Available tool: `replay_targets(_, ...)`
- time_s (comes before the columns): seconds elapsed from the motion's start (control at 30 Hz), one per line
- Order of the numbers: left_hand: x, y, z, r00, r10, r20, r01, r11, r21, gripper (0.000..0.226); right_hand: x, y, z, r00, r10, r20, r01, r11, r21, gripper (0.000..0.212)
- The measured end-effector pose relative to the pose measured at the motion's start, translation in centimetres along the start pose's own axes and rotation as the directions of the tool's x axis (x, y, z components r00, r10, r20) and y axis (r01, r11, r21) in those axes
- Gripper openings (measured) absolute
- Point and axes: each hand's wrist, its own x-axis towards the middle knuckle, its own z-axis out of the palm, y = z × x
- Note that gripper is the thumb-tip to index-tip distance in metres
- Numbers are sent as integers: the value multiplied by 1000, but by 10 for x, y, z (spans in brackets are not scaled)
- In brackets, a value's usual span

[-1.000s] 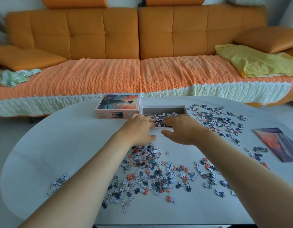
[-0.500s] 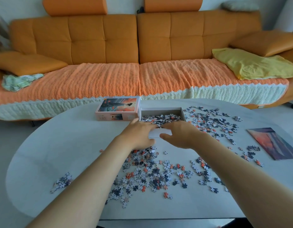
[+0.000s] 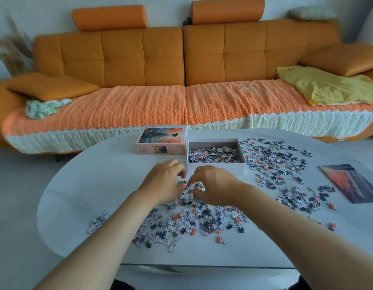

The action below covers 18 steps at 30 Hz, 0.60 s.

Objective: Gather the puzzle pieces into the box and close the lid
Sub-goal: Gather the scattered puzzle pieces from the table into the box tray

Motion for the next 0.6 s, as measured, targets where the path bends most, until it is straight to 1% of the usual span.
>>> replay_targets(0.03,-7,-3,2,998,-30,58,28,999,34,27,-1,-5,4,998,30,57,-28,999,-30,47)
replay_targets(0.1,-19,-9,5,971,-105,213,89,992,84,59,-2,-10,11,977,114,182,-90,987,-135,75)
replay_targets(0.13,-24,-12,7,953,-129,274,107,990,93,70,-3,-11,14,964,153,218,-113,976,-188,81)
replay_targets(0.17,-27,-14,9,943,-137,304,115,989,90,74,-3,-12,16,956,182,230,-132,968,-215,83)
replay_targets(0.2,-30,-16,11,943,-136,304,120,990,70,72,-3,-12,18,955,199,219,-153,966,-210,79)
replay_targets(0.3,-31,-14,14,970,-107,220,127,989,-80,53,-1,-13,23,962,219,164,-198,970,-138,63)
replay_targets(0.33,-31,-13,13,971,-102,216,129,985,-116,50,0,-13,24,963,225,149,-207,970,-126,60)
replay_targets(0.43,-34,-13,3,963,-133,235,176,969,-174,53,-1,-15,25,967,237,94,-225,967,-124,53)
replay_targets(0.47,-37,-15,-3,953,-164,253,207,966,-152,57,-2,-17,26,972,225,70,-214,968,-133,52)
replay_targets(0.5,-41,-19,-10,940,-198,277,232,968,-95,63,-2,-20,26,979,201,43,-194,971,-139,50)
replay_targets(0.6,-62,-36,-27,864,-333,379,298,943,149,80,1,-40,29,994,112,-10,-112,990,-88,54)
